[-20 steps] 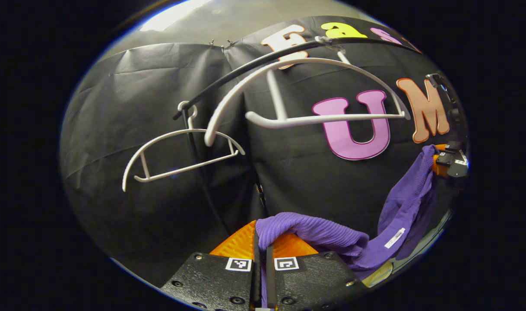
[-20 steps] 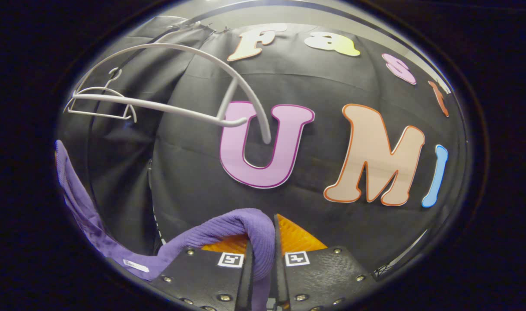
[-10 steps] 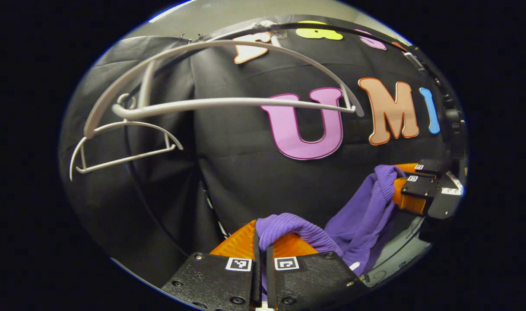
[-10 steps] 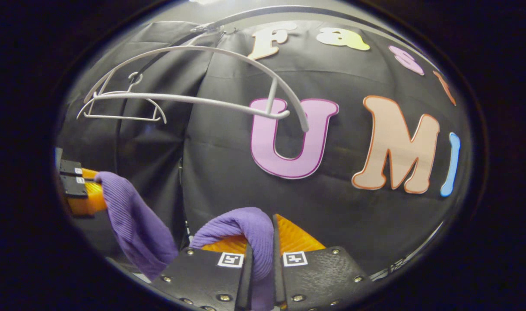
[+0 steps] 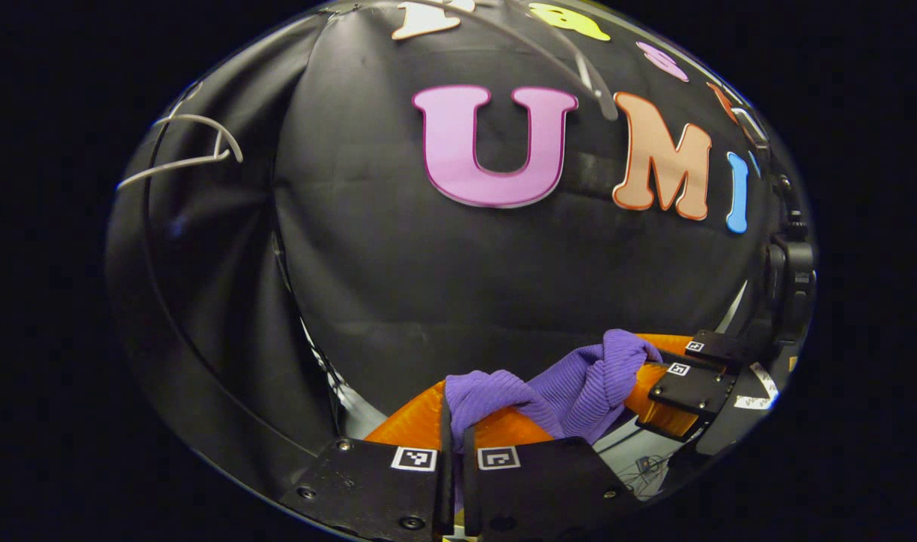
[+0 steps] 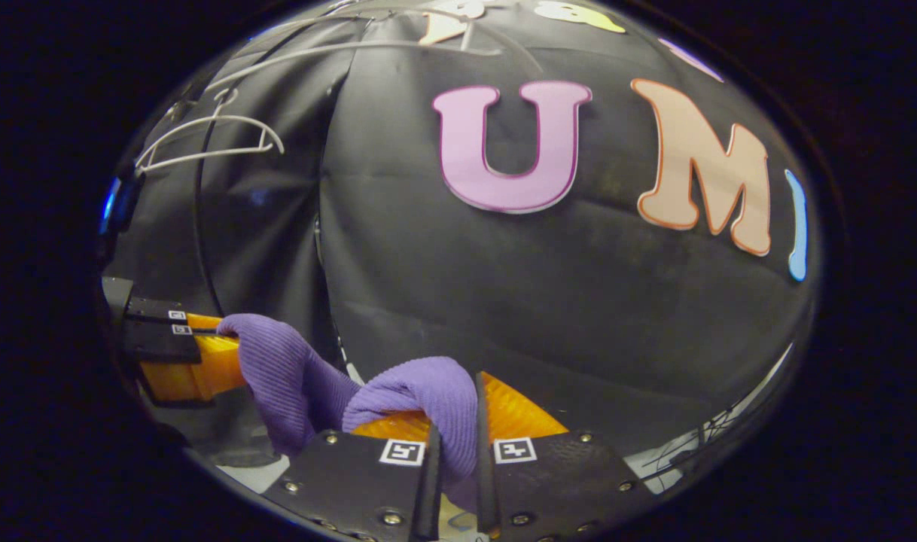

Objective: Grasp the clothes on the hanger with both hands and then place them into the laundry hamper below.

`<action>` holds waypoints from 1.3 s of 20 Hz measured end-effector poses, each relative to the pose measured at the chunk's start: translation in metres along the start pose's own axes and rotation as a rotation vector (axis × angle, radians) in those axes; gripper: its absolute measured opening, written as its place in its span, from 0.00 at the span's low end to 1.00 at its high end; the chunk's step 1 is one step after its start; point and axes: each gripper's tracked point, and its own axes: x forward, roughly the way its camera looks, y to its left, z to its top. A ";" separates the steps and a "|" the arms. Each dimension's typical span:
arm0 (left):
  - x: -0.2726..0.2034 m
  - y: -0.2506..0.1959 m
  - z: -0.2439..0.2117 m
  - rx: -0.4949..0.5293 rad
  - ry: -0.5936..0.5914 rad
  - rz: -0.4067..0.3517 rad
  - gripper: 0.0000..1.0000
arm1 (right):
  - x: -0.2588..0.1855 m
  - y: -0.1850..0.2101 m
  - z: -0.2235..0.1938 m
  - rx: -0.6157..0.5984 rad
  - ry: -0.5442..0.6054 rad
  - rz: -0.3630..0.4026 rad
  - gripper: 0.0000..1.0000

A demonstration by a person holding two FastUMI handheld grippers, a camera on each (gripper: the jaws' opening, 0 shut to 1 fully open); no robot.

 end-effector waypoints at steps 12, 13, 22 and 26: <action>0.034 -0.019 -0.106 -0.059 0.267 -0.054 0.31 | 0.013 0.014 -0.142 -0.001 0.386 0.052 0.24; 0.034 -0.021 -0.110 -0.058 0.273 -0.056 0.41 | 0.010 0.015 -0.145 0.003 0.397 0.056 0.25; 0.027 -0.021 -0.121 -0.079 0.302 -0.069 0.34 | 0.009 0.017 -0.151 0.011 0.405 0.050 0.29; 0.024 -0.019 -0.120 -0.074 0.285 -0.075 0.33 | 0.008 0.014 -0.144 0.013 0.373 0.032 0.29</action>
